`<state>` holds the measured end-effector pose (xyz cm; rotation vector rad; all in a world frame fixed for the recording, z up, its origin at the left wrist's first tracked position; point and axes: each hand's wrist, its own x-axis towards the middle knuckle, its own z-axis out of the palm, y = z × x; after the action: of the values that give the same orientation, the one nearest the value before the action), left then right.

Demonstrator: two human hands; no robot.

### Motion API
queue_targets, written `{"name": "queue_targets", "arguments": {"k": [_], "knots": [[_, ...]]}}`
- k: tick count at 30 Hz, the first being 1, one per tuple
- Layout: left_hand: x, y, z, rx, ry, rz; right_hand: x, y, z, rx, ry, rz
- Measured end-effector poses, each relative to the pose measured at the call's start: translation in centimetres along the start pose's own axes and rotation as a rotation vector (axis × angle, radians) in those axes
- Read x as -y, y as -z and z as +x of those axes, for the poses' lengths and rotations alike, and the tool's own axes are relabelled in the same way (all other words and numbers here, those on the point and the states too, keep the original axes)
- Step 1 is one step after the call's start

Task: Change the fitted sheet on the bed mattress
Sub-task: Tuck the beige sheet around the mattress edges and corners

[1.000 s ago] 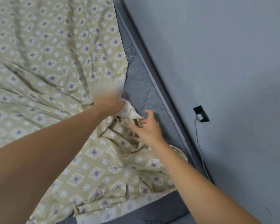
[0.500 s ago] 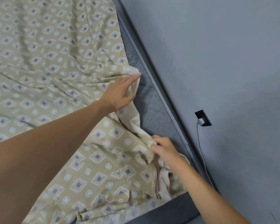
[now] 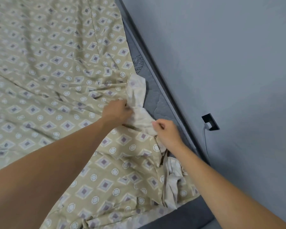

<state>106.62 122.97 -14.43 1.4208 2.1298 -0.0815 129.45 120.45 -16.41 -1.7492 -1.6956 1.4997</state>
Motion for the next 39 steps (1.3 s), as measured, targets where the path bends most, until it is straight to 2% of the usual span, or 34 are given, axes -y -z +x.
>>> {"name": "queue_targets", "arguments": {"k": [3, 6, 8, 9, 11, 14, 16, 18, 23, 26, 29, 32, 37, 39], "knots": [[-2.3, 0.5, 0.5, -0.054, -0.064, -0.157, -1.0, 3.8, 1.4, -0.196, 0.006, -0.097], [-6.1, 0.9, 1.0, -0.112, -0.17, -0.44, -1.5, 7.6, 2.7, -0.268, 0.0, -0.124], [-8.4, 1.0, 1.0, -0.002, -0.264, -0.623, -1.8, 8.9, 3.0, -0.317, 0.012, -0.15], [-9.1, 0.9, 0.9, 0.113, -0.309, -0.703, -1.8, 9.1, 2.9, -0.348, 0.022, -0.162], [-9.5, 0.5, 0.4, 0.142, -0.427, -0.608, -1.5, 9.1, 2.5, -0.364, 0.007, -0.107], [-8.2, -0.5, -1.4, -0.156, -0.488, -0.128, -1.3, 8.3, 1.2, -0.186, -0.157, 0.084], [-6.4, -1.5, -3.2, -0.291, -0.499, -0.042, -1.8, 7.2, 0.0, -0.028, -0.227, 0.205], [-4.3, -2.5, -5.4, -0.351, -0.468, -0.056, -2.5, 5.9, -0.8, 0.025, -0.238, 0.197], [-0.6, -6.8, -10.1, -0.148, -0.298, 0.077, -2.5, 2.9, -2.6, 0.084, -0.244, 0.269], [0.8, -9.3, -11.5, -0.156, -0.164, 0.109, -3.3, 0.7, -4.2, 0.17, -0.207, 0.21], [2.4, -11.3, -12.8, -0.205, -0.13, 0.155, -5.0, -0.3, -6.0, 0.133, -0.118, 0.058], [1.9, -11.9, -14.7, -0.18, -0.157, 0.123, -6.5, 1.0, -6.7, 0.065, -0.098, -0.065], [-4.7, -10.8, -17.0, -0.311, -0.233, -0.12, -6.4, 8.6, -5.5, -0.254, -0.001, -0.194], [-7.8, -10.7, -17.0, -0.343, -0.253, -0.229, -6.4, 11.0, -5.2, -0.335, 0.032, -0.258]]}}
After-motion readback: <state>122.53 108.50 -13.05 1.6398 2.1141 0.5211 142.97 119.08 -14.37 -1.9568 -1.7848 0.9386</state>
